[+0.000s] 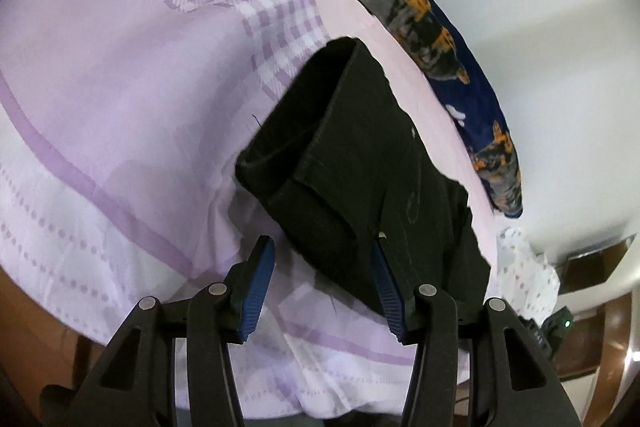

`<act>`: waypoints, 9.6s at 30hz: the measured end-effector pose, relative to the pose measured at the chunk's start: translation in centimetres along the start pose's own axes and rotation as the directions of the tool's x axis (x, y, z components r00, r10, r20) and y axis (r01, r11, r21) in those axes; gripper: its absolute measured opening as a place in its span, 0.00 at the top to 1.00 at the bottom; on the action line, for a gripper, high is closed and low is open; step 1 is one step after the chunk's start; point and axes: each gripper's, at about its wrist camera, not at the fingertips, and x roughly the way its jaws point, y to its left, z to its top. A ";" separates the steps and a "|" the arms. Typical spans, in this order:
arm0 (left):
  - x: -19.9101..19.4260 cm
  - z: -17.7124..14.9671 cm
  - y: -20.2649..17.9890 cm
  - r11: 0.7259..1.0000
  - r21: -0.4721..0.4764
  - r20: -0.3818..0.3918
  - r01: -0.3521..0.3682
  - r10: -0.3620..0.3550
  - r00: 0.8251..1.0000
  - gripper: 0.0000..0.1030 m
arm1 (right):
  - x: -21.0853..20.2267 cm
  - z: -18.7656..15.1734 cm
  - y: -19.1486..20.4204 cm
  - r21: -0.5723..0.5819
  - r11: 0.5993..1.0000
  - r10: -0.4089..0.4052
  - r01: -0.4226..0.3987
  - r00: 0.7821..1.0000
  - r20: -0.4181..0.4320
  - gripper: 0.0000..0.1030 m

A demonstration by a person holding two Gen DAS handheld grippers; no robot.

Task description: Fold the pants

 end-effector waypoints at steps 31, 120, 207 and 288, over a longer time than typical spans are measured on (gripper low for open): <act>-2.1 1.2 -12.3 0.961 0.276 0.158 -0.001 -0.044 0.986 0.77 | -1.5 0.5 -0.1 0.048 0.998 0.045 -0.047 0.998 0.053 0.37; 15.5 -12.9 -23.1 0.652 0.758 -0.153 0.002 0.174 0.973 0.43 | 8.0 6.1 -5.6 0.128 0.895 0.446 -0.427 0.870 -0.212 0.77; 15.6 -17.1 -26.9 0.505 0.863 -0.121 -0.006 0.218 0.968 0.27 | -6.8 1.8 -12.3 0.331 0.920 0.207 -0.210 0.977 0.046 0.67; 14.2 -21.4 -26.7 0.265 0.955 -0.187 0.131 0.200 0.962 0.84 | -3.8 -2.6 -12.9 0.476 0.852 0.231 -0.216 0.972 0.028 0.88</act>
